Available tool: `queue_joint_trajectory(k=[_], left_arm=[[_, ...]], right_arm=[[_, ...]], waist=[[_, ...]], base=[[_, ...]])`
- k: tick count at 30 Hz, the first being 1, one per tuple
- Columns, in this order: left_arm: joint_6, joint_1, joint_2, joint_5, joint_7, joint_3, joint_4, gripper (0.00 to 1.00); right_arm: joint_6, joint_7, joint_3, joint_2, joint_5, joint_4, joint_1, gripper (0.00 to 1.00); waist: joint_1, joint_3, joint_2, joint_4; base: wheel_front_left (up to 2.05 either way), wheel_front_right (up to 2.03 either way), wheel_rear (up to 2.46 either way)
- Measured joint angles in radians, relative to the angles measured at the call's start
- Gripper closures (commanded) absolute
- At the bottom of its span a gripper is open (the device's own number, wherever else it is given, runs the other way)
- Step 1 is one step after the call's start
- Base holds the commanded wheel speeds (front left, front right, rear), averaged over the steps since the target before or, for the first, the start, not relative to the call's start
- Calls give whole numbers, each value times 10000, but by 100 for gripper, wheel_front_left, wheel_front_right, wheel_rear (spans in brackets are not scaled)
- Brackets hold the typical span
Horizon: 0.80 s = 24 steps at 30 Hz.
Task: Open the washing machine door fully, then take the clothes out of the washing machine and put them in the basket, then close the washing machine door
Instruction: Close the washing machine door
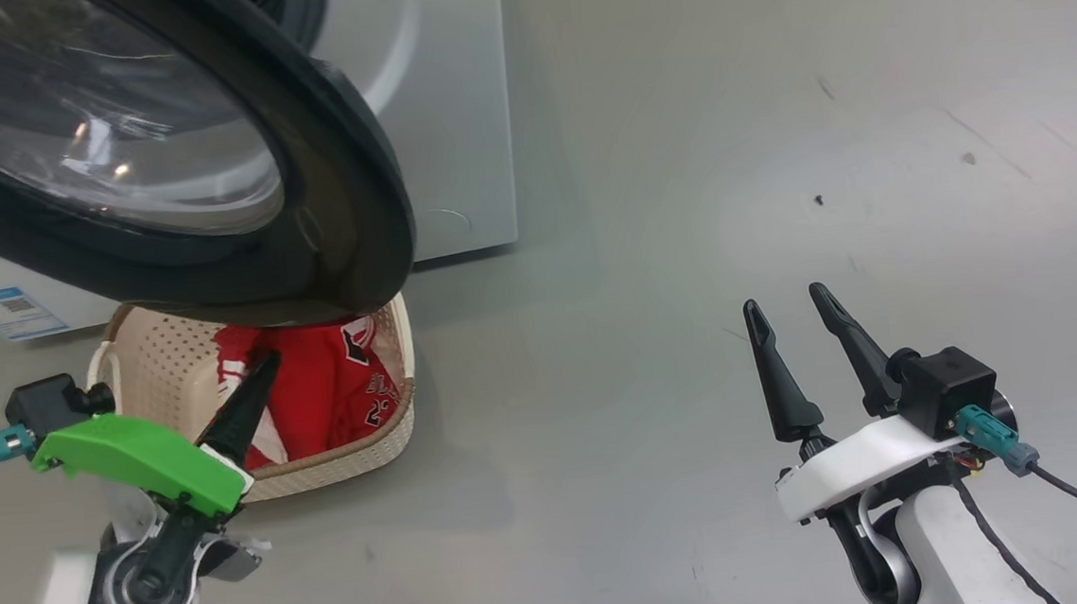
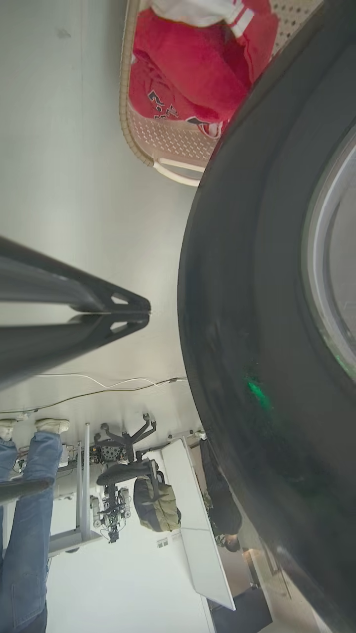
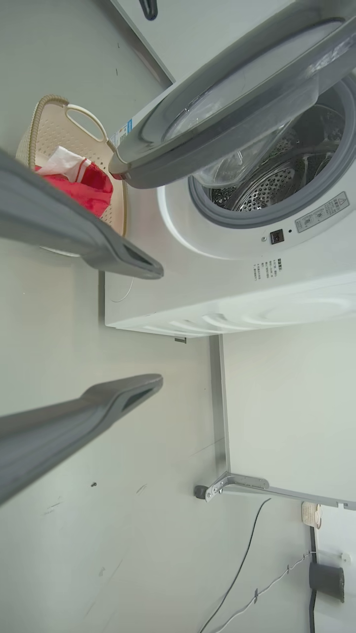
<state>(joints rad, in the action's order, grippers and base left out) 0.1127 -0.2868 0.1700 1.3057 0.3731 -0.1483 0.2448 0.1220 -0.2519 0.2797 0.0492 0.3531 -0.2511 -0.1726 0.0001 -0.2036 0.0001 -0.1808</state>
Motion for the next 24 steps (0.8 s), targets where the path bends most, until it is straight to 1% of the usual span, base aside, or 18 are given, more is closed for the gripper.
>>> queue_joint_trajectory(k=[6,13,20,24], left_arm=[[73,346,138,-1218,-1141,-121,-219,100],[75,922,654,-3039,-2773,-188,-445,100],[82,1476,1089,-4916,-4358,-493,-744,100],[82,1778,1030,-5377,-5147,-512,-767,100]], right_arm=[[0,0,-36,6,-56,-82,218,0],[0,0,-27,4,-111,-155,516,0],[0,0,138,0,-215,-157,634,0],[0,0,138,2,-215,-146,634,0]], waist=[[0,364,0,753],[-1,922,0,1449],[0,1361,0,1876],[0,1454,0,1959]], base=[[0,0,0],[0,0,0],[0,0,0],[0,0,0]])
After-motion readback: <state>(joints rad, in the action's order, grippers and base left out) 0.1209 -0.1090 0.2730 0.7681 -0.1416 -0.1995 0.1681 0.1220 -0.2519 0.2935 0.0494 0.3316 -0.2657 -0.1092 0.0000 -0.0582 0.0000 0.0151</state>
